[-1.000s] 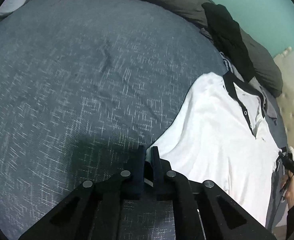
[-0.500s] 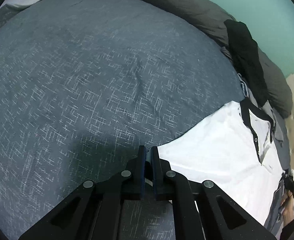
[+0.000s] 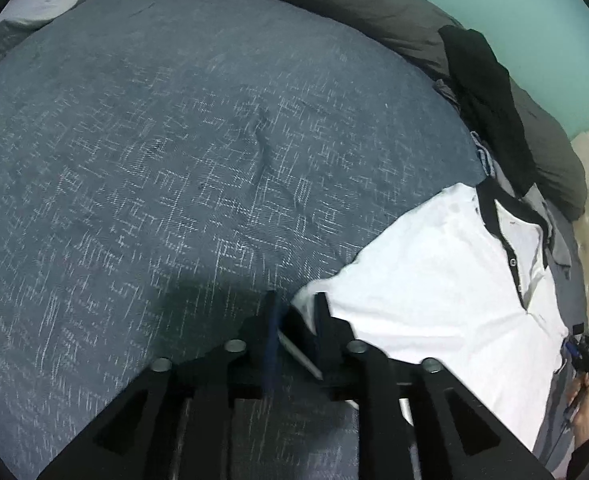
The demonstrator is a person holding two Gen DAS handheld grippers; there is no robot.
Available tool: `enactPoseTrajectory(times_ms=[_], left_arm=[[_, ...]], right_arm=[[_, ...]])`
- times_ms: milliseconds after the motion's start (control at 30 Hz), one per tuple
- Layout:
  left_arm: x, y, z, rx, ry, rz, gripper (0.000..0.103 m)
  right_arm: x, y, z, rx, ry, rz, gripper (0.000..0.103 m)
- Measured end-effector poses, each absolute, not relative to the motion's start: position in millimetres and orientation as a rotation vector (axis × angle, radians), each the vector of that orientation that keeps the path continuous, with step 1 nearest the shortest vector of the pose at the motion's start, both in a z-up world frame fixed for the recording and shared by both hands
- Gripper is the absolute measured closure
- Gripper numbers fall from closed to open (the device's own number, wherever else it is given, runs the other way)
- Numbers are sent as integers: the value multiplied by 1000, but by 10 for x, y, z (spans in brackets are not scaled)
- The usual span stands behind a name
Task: Fold clothes
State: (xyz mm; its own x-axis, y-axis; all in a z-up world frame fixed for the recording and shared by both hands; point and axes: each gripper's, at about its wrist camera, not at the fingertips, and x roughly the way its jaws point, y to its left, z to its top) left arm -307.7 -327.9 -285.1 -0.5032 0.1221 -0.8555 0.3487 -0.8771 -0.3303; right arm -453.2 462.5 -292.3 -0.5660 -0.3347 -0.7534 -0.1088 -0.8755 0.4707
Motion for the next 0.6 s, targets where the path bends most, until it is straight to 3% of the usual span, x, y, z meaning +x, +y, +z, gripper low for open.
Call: enactPoseTrajectory(times_ms=[200, 367, 400, 433, 467, 600], left_arm=[[-2846, -3241, -2693, 1482, 715, -2539, 69], [-2755, -3120, -2619, 1507, 693, -2563, 67], [-2740, -3096, -2601, 1512, 688, -2567, 67], [-2726, -3073, -2584, 1517, 682, -2572, 67], [-2712, -3050, -2566, 1522, 677, -2576, 67], [-2684, -2949, -2518, 1542, 659, -2593, 67]], right_arm=[[-4289, 4300, -2919, 1441, -630, -2402, 74], [-4179, 4196, -3052, 1458, -662, -2361, 74], [-4158, 4186, -3073, 1457, -669, -2358, 77], [-4138, 4176, -3095, 1457, -677, -2355, 91], [-4117, 4166, -3117, 1457, -684, -2353, 95], [-4004, 4202, -3136, 1449, -728, -2351, 99]])
